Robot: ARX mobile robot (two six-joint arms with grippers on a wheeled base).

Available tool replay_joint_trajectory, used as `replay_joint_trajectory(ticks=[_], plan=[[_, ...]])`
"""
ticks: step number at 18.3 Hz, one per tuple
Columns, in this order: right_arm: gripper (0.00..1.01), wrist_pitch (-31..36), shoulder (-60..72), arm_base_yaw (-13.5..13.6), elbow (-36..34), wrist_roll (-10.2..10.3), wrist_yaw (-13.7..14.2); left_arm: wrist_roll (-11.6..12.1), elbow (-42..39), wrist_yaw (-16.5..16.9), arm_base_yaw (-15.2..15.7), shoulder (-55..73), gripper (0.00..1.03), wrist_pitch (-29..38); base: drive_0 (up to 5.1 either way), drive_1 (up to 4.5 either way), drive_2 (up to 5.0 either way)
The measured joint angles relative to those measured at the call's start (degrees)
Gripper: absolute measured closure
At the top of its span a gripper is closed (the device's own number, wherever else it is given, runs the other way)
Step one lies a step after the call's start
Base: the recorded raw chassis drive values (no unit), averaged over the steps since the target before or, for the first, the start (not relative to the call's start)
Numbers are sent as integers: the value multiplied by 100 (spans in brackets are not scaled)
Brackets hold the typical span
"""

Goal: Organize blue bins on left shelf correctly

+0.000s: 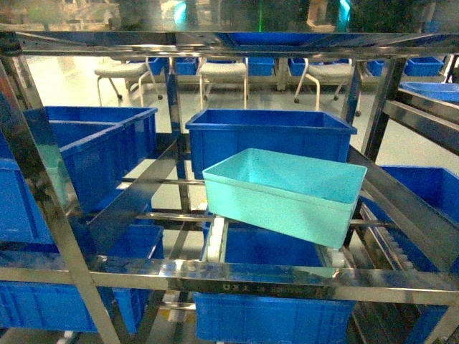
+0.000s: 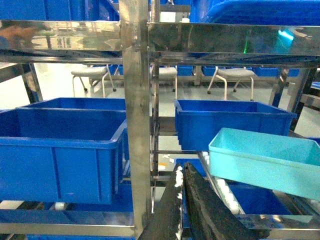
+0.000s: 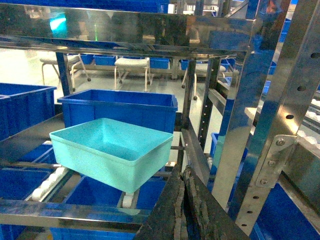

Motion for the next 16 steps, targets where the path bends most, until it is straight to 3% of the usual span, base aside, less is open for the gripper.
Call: replay_joint_trajectory(ticks=[8,9,10,16], plan=[[99,-621,-627,0,0,0,0,0,0,2,0,-448,101,-472,0,0,0],[99,-721,-717,0,0,0,0,2,4,0,0,-942,101,-1237,0,0,0],[99,-787,-782,0,0,0,0,0,4,0,0,-1279,101,-1475,0,0,0],[99,-1045,-1014,0,0,0,-4,2,2,-4,0,-1335,101,-1469,0,0,0]])
